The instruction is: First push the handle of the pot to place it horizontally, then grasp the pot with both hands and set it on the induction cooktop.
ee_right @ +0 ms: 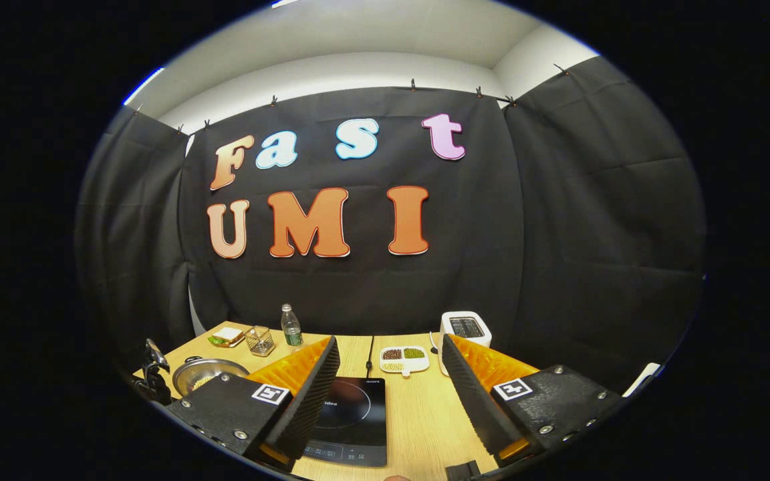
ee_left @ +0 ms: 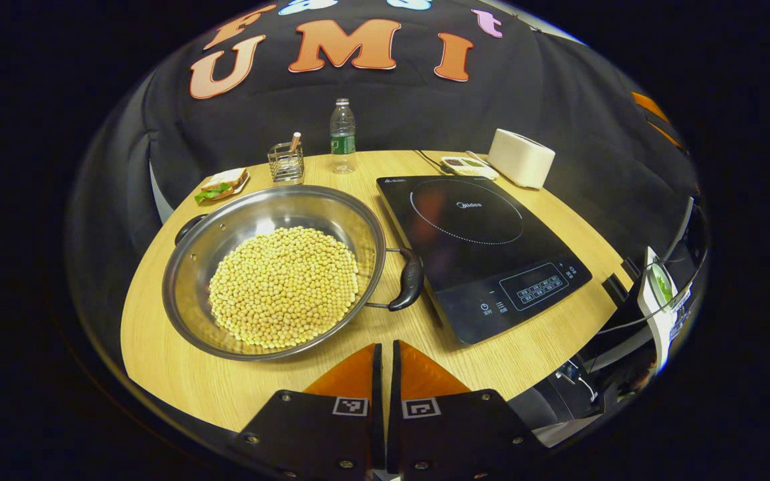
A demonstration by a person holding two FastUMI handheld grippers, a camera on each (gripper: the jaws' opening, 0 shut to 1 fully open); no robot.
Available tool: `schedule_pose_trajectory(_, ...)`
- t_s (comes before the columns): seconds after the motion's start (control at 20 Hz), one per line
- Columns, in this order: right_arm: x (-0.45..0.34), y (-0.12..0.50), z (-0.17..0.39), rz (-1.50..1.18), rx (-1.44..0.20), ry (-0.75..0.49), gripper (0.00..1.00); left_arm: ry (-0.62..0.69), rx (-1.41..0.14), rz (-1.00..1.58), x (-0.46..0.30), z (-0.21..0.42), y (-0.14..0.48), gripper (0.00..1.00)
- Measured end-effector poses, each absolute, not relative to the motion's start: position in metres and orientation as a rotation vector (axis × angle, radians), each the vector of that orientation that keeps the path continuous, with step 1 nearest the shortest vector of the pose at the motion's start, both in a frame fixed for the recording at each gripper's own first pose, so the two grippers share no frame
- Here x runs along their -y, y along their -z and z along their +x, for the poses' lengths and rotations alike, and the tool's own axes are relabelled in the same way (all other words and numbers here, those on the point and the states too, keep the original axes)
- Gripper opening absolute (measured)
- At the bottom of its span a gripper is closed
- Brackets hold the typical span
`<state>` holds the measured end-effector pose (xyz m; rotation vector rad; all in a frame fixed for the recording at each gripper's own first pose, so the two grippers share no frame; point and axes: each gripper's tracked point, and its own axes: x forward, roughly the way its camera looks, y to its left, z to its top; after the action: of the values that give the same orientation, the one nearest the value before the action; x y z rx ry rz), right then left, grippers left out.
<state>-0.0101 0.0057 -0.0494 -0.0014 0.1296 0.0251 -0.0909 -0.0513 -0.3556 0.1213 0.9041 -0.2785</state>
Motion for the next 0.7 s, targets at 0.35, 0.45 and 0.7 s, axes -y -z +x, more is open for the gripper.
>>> schedule_pose_trajectory(0.35, 0.011, 0.057, -0.008, 0.002, -0.147, 0.0, 1.0, 0.283, -0.915, 0.137, 0.065, -0.067, 0.372, 0.04)
schedule_pose_trajectory(0.45, 0.017, 0.06, -0.007, 0.005, -0.153, 0.013, 0.95, 0.285, -0.915, 0.126, 0.068, -0.061, 0.374, 0.04)
schedule_pose_trajectory(0.7, 0.03, 0.067, -0.002, 0.013, -0.162, 0.032, 0.95, 0.272, -0.927, 0.074, 0.073, -0.044, 0.377, 0.04)
